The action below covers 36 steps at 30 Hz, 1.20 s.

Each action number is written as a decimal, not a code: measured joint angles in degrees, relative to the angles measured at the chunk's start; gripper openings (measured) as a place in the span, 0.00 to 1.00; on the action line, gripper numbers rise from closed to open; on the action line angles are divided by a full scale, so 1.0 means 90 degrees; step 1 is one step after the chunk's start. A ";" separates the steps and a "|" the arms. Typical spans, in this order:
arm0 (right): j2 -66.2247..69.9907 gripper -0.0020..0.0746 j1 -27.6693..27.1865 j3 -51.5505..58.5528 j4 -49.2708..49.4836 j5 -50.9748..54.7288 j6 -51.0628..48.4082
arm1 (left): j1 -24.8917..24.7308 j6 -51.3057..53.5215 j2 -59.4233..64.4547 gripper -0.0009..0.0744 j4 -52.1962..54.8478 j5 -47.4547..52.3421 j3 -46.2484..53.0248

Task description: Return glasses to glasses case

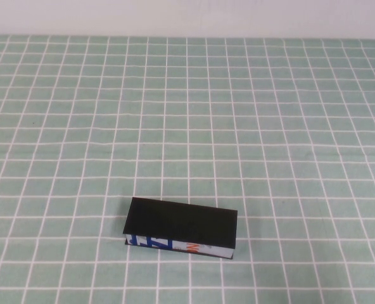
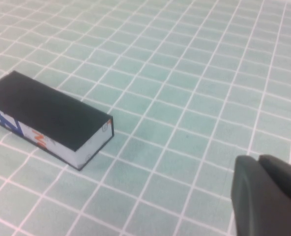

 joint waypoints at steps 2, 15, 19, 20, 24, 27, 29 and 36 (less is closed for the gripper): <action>0.0000 0.01 0.0000 0.0041 0.0000 0.0048 0.0010 | 0.0000 -0.0194 0.0000 0.01 -0.0046 -0.0368 0.0385; 0.0000 0.01 0.0000 0.0049 0.0000 0.0079 0.0010 | 0.0000 -0.0413 0.0000 0.01 -0.0091 -0.1040 0.1034; 0.0000 0.01 0.0000 0.0049 0.0000 0.0079 0.0010 | 0.0000 -0.0413 0.0000 0.01 -0.0091 -0.1040 0.1034; 0.0000 0.01 0.0000 0.0049 0.0000 0.0079 0.0010 | 0.0000 -0.0413 0.0000 0.01 -0.0091 -0.1040 0.1034; 0.0000 0.01 0.0000 0.0049 0.0000 0.0079 0.0010 | 0.0000 -0.0413 0.0000 0.01 -0.0091 -0.1040 0.1034; 0.0000 0.01 0.0000 0.0049 0.0000 0.0079 0.0010 | 0.0000 -0.0413 0.0000 0.01 -0.0091 -0.1040 0.1079; 0.0000 0.01 0.0000 0.0049 0.0000 0.0079 0.0010 | 0.0000 -0.0413 0.0000 0.01 -0.0091 -0.1026 0.1110; 0.0000 0.01 0.0000 0.0049 0.0000 0.0079 0.0010 | 0.0000 -0.0413 0.0000 0.01 -0.0091 -0.1002 0.1159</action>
